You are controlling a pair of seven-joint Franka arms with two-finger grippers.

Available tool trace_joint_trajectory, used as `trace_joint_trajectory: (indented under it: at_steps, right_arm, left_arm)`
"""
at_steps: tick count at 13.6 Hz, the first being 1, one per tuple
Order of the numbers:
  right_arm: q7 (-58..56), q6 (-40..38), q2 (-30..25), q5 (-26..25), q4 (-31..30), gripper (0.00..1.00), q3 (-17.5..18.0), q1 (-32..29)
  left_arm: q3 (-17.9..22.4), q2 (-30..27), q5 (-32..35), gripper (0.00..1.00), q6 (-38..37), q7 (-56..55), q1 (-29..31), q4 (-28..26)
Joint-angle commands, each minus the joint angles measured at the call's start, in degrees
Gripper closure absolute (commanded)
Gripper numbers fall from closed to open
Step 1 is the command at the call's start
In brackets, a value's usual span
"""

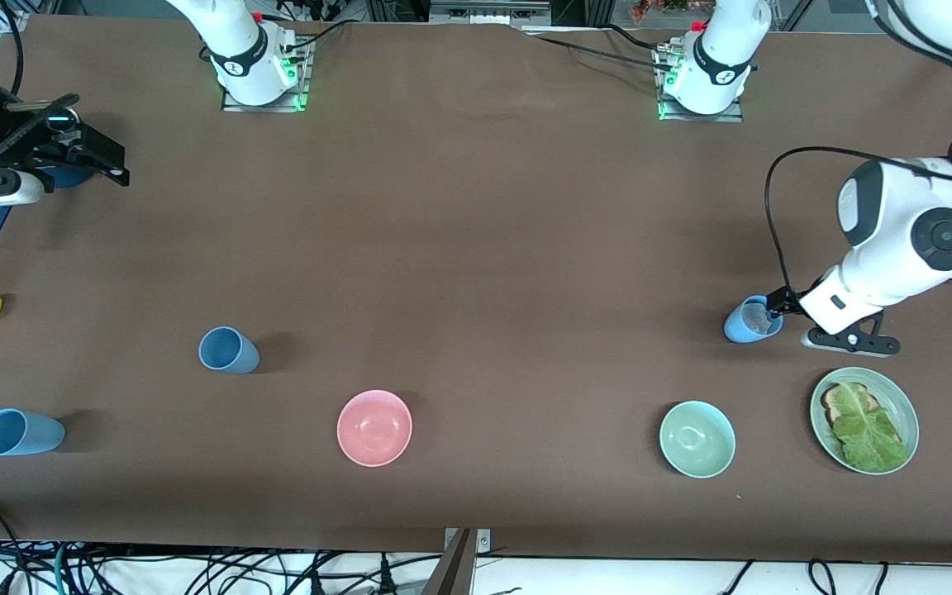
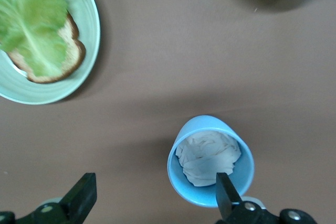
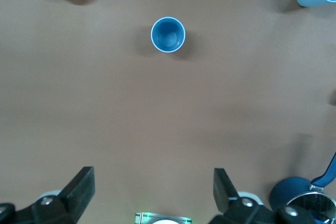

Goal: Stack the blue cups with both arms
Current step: 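Reach the left gripper to the tissue-filled light blue cup and grasp it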

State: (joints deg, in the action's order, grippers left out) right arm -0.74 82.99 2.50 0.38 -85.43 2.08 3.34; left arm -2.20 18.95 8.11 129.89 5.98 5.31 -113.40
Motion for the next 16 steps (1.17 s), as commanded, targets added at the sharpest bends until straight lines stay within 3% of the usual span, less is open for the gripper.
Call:
trace_joint_trajectory:
  at_steps: [1, 2, 6, 8, 10, 11, 16]
  right_arm:
    - [0.21, 0.42, -0.39, 0.68, -0.35, 0.0, -0.24, 0.08]
    - [0.21, 0.42, -0.39, 0.76, -0.35, 0.0, -0.24, 0.08]
    - [0.21, 0.33, -0.39, 0.59, -0.35, 0.0, -0.24, 0.0]
    - [0.21, 0.33, -0.39, 0.59, -0.35, 0.0, -0.24, 0.08]
    - [0.21, 0.33, -0.47, 0.59, -0.35, 0.0, -0.24, 0.0]
    - [0.21, 0.33, -0.39, 0.59, -0.35, 0.0, -0.24, 0.08]
    - [0.21, 0.33, -0.47, 0.59, -0.35, 0.0, -0.24, 0.08]
  left_arm:
    - [-0.26, 0.64, 0.86, 0.0, 1.32, 0.08, 1.11, -0.86]
    - [-0.35, 1.43, 0.86, 0.0, 1.5, -0.44, 1.02, -0.86]
    - [-0.61, 3.2, 0.33, 0.21, 1.59, -1.24, 1.02, -0.51]
    - [-0.7, 3.81, -1.51, 0.5, 2.03, -1.15, 1.02, -0.42]
    - [-0.7, 3.9, -1.69, 0.92, 2.03, -1.15, 1.02, -0.42]
    - [-0.7, 3.9, -1.69, 1.0, 2.03, -1.15, 1.02, -0.42]
    - [-0.87, 3.55, -1.69, 1.0, 1.24, -1.15, 0.41, -0.25]
